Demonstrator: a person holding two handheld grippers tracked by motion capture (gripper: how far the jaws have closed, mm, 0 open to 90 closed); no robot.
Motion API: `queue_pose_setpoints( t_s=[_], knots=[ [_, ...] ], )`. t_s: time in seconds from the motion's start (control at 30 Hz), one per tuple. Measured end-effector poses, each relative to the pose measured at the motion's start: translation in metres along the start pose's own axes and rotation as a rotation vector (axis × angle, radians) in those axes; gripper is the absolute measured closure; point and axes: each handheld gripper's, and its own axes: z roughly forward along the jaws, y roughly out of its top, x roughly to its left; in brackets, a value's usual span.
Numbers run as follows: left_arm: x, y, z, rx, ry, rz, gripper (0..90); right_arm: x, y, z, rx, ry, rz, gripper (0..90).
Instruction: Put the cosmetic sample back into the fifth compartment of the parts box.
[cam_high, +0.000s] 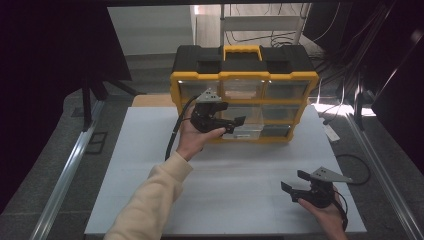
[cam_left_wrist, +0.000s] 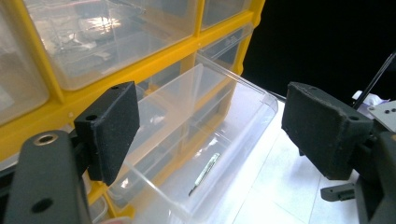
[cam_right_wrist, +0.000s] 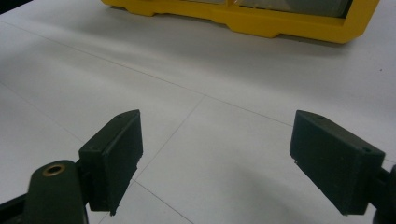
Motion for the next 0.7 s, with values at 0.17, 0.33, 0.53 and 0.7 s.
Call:
queue_pose_setpoints(
  t_s=[0.17, 0.33, 0.53, 0.7],
  knots=[
    [-0.002, -0.007, -0.013, 0.009, 0.028, 0.001, 19.7, 0.001, 0.001, 0.003, 0.005, 0.013, -0.006, 17.5],
    [-0.005, -0.015, -0.029, -0.010, 0.044, 0.012, 19.5, -0.001, 0.001, 0.005, 0.006, 0.021, -0.004, 17.4],
    [-0.014, -0.025, -0.048, -0.016, 0.048, 0.037, 19.1, 0.000, 0.002, 0.004, -0.004, 0.023, 0.001, 17.5],
    [-0.018, -0.032, -0.060, -0.023, 0.042, 0.032, 18.4, 0.000, 0.002, 0.007, 0.006, 0.026, -0.005, 17.5]
  ],
)
